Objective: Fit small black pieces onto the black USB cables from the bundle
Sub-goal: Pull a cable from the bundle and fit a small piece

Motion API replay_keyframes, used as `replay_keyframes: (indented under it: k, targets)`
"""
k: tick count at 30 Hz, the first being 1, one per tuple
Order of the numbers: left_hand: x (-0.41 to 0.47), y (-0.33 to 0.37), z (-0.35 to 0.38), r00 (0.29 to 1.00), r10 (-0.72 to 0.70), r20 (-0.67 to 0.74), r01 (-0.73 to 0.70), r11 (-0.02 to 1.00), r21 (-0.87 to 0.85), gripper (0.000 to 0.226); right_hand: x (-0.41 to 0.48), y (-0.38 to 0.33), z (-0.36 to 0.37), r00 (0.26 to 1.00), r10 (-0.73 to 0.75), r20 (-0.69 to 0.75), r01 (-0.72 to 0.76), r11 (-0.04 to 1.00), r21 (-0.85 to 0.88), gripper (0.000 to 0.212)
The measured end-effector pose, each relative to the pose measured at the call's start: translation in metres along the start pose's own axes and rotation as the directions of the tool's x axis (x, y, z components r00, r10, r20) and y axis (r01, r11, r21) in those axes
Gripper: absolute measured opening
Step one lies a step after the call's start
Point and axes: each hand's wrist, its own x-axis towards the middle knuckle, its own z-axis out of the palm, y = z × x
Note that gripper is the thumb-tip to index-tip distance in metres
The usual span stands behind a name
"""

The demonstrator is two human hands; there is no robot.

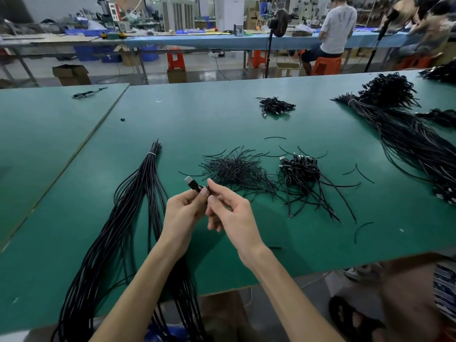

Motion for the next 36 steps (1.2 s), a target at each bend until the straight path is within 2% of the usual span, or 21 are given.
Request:
replay_keyframes:
  k: [4, 7, 11, 13, 16, 19, 21, 24, 31, 34, 36]
  targets:
    - [0.001, -0.001, -0.005, 0.996, -0.081, 0.039, 0.086, 0.985, -0.147, 0.023, -0.002, 0.003, -0.001, 0.995, -0.1, -0.023, 0.096, 0.986, -0.134, 0.053]
    - [0.004, -0.003, -0.009, 0.991, -0.122, 0.052, 0.131, 0.958, -0.256, 0.022, -0.002, 0.006, -0.004, 0.996, -0.055, -0.072, 0.047, 0.992, -0.114, 0.066]
    - [0.006, -0.005, -0.01, 0.987, -0.138, 0.082, 0.155, 0.952, -0.265, 0.02, 0.001, 0.008, -0.013, 0.998, 0.006, -0.055, -0.015, 0.986, -0.165, 0.037]
    - [0.006, -0.005, -0.009, 0.987, -0.136, 0.091, 0.155, 0.951, -0.268, 0.018, 0.0, 0.012, -0.015, 0.999, -0.004, -0.032, -0.004, 0.97, -0.243, 0.039]
    - [0.005, -0.004, -0.006, 0.985, -0.15, 0.085, 0.167, 0.954, -0.248, 0.017, -0.001, 0.017, -0.015, 0.996, -0.042, -0.074, 0.014, 0.937, -0.35, 0.041]
    - [0.004, -0.004, -0.005, 0.979, -0.176, 0.099, 0.195, 0.95, -0.243, 0.016, -0.001, 0.02, -0.014, 0.997, -0.059, -0.056, 0.039, 0.949, -0.312, 0.051]
    - [0.004, -0.006, -0.004, 0.979, -0.177, 0.104, 0.196, 0.955, -0.221, 0.016, -0.002, 0.021, -0.012, 0.993, -0.116, -0.027, 0.098, 0.926, -0.364, 0.058]
    - [0.004, -0.01, -0.002, 0.99, -0.127, 0.066, 0.136, 0.978, -0.16, 0.018, -0.002, 0.02, -0.012, 0.972, -0.22, -0.079, 0.157, 0.865, -0.477, 0.056]
    - [0.005, -0.018, -0.002, 0.999, 0.042, -0.008, -0.041, 0.995, 0.087, 0.02, -0.005, 0.017, -0.011, 0.947, -0.316, -0.064, 0.238, 0.82, -0.521, 0.055]
    - [0.006, -0.02, -0.006, 0.995, 0.084, -0.047, -0.071, 0.967, 0.243, 0.017, -0.004, 0.021, -0.01, 0.939, -0.342, -0.041, 0.255, 0.77, -0.585, 0.054]
    - [0.006, -0.019, -0.008, 0.997, 0.068, -0.047, -0.053, 0.961, 0.272, 0.02, -0.005, 0.023, -0.01, 0.94, -0.341, -0.025, 0.255, 0.747, -0.614, 0.053]
